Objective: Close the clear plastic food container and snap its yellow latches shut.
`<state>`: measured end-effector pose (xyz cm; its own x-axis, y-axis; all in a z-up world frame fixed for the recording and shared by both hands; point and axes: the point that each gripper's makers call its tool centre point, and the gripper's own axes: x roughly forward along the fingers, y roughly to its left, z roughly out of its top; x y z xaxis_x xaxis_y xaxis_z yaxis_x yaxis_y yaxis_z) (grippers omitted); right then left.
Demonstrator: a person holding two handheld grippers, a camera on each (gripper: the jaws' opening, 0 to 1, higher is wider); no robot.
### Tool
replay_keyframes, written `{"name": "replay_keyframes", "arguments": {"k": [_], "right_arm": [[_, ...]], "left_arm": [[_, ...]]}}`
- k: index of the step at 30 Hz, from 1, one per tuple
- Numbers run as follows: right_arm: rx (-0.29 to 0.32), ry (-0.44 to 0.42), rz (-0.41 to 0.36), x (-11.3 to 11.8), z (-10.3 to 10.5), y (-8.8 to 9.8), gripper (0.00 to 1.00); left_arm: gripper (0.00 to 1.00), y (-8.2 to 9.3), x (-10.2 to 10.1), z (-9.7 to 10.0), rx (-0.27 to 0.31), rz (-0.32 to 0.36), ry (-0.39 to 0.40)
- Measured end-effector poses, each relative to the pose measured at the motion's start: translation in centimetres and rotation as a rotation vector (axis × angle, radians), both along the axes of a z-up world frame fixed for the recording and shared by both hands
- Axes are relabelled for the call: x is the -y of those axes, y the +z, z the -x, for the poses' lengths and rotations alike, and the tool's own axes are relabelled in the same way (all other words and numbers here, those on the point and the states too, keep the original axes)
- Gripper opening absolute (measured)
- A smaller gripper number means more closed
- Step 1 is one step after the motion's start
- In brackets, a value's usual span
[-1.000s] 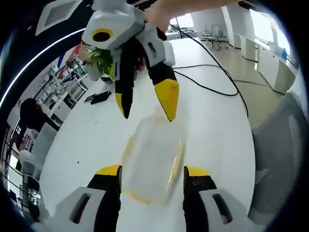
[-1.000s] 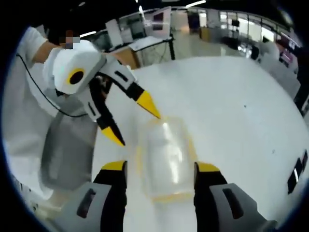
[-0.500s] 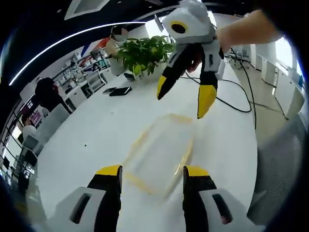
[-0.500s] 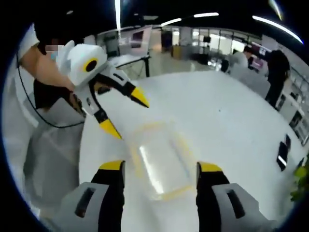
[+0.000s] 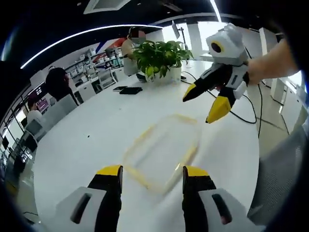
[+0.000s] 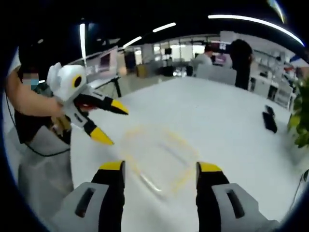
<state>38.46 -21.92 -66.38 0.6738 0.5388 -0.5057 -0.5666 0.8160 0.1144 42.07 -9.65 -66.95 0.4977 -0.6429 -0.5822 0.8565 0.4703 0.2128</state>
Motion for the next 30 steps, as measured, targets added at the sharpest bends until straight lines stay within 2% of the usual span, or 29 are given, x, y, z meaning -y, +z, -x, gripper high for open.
{"name": "replay_keyframes", "arguments": {"k": [7,15,22,26,30], "right_arm": [[0.002,-0.079,0.037,1.0,0.4,-2.4,0.57],[-0.034,-0.097,0.071,1.2,0.7,-5.4,0.55],[-0.04,-0.09,0.096,0.8,0.5,-6.3,0.48],[-0.036,-0.101,0.096,0.8,0.1,-6.5,0.49],[-0.032,-0.1,0.1,0.8,0.0,-6.7,0.47]], "left_arm": [[0.44,-1.5,-0.5,0.1,-0.009,0.033,0.035],[0.43,-3.6,-0.6,-0.3,-0.024,0.031,0.08],[0.38,-5.3,-0.3,-0.1,-0.051,0.003,0.069],[0.4,-5.9,0.0,-0.1,-0.058,-0.002,0.065],[0.37,-5.9,0.2,-0.2,-0.051,-0.003,0.057]]}}
